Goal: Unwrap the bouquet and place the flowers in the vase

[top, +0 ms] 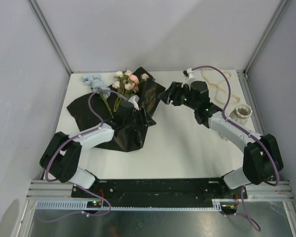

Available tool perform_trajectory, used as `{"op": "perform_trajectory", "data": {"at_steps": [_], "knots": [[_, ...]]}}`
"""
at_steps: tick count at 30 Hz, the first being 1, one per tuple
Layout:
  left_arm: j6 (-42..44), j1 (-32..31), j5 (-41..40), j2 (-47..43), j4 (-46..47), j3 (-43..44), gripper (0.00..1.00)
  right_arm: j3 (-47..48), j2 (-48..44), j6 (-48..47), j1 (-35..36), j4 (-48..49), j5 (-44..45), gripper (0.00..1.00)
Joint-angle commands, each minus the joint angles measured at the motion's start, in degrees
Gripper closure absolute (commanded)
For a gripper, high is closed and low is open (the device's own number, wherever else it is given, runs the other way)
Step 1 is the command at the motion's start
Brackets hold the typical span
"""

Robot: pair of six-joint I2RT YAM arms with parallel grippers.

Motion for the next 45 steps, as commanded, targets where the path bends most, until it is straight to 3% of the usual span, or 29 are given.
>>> {"op": "perform_trajectory", "data": {"at_steps": [1,7,10,15,19,28,39,45], "knots": [[2.24,-3.22,-2.49,-0.05,1.13,-0.03,0.42,1.44,0.71,0.82,0.06,1.58,1.32,0.32],[2.65,-5.94,-3.48,-0.06,1.58,-0.76,0.42,1.79,-2.10,0.07,1.69,0.87,3.82,0.33],[1.56,-6.08,-8.15,-6.48,-0.59,-2.77,0.42,2.19,-3.11,-0.51,2.59,0.91,4.81,0.34],[5.22,-4.98,-20.31,-16.57,-16.86,4.52,0.36,3.67,-2.57,-1.15,3.71,1.23,5.21,0.35],[3.99,3.01,-21.22,-19.88,-27.25,8.57,0.34,4.83,0.89,-0.25,4.22,2.24,3.35,0.38],[6.14,26.20,-13.32,-21.11,-37.69,10.36,0.33,6.89,13.73,1.40,7.77,5.21,-2.80,0.48],[13.49,29.39,-13.30,-33.82,-42.51,4.02,0.29,14.55,33.26,3.24,13.22,9.22,-9.72,0.62],[16.52,29.44,-15.66,-37.61,-44.14,1.96,0.28,20.74,39.19,1.86,16.05,5.24,-11.98,0.64]]}}
